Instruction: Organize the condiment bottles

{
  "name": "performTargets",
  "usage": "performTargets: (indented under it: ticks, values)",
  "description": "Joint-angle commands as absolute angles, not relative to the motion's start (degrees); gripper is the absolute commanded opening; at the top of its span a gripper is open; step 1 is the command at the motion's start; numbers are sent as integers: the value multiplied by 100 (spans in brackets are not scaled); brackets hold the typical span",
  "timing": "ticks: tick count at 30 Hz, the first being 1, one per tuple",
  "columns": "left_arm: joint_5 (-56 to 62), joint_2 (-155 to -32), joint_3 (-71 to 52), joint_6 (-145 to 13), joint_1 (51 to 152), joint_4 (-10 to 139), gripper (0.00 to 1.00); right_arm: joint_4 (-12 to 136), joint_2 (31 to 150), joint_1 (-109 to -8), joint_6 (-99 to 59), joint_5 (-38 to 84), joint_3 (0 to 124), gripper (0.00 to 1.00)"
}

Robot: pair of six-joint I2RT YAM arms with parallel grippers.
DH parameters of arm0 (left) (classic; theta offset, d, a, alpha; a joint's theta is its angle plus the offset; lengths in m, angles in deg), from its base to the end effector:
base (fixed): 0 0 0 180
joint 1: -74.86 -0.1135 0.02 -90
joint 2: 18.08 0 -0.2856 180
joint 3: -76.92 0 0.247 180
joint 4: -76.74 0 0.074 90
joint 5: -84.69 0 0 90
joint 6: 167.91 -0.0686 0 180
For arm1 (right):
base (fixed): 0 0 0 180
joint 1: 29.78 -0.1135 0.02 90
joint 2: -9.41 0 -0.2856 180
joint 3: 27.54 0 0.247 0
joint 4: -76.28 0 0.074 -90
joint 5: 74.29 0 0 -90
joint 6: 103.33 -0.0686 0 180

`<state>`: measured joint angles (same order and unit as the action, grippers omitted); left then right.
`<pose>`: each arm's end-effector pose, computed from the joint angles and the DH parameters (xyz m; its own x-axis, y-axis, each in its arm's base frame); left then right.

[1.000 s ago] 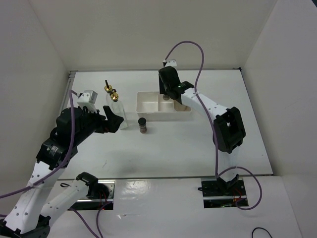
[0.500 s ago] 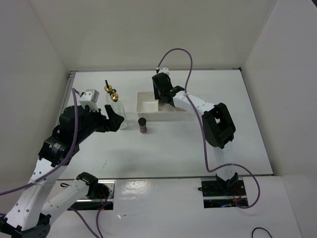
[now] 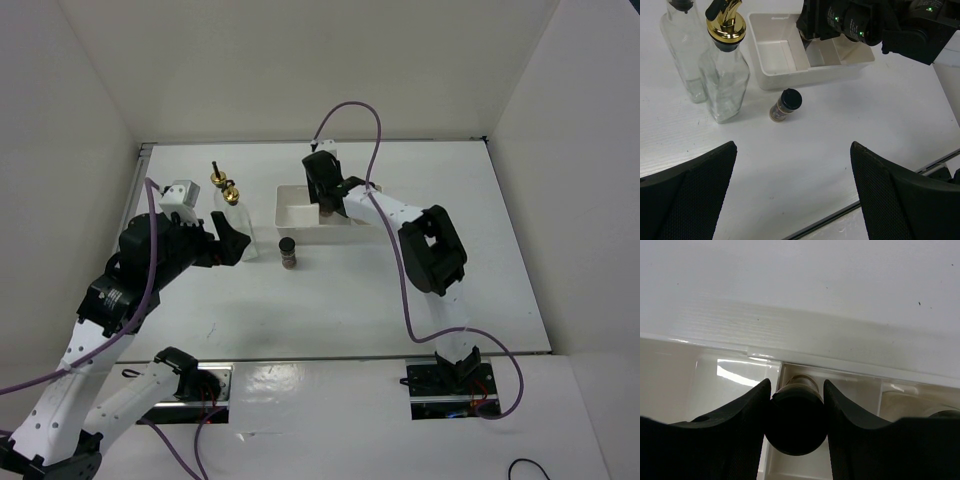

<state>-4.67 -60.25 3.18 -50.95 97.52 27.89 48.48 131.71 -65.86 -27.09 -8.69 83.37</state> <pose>0.1427 -0.0604 0.3922 -0.4234 -0.3145 -0.8496 0.2279 0.8707 -0.4359 0.4374 0.2836 0.2199 -0.5621 -0.1415 -0.8149 -0.1481 0.9865 -0.0692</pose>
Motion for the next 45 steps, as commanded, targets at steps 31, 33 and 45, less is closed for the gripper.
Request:
performTargets:
  ticks: [31,33,45]
  values:
    - [-347,-5650,230,-5076,9771,2787,100,4455,10240,-7249,-3108,-469,6914,97]
    - [-399,-5649,291,-5023,9771,2787,100,4385,10109,-7512,-3188,-337,6659,97]
    - [-452,-5544,178,-5076,9771,2735,100,4772,10390,-8207,-3399,174,6280,97]
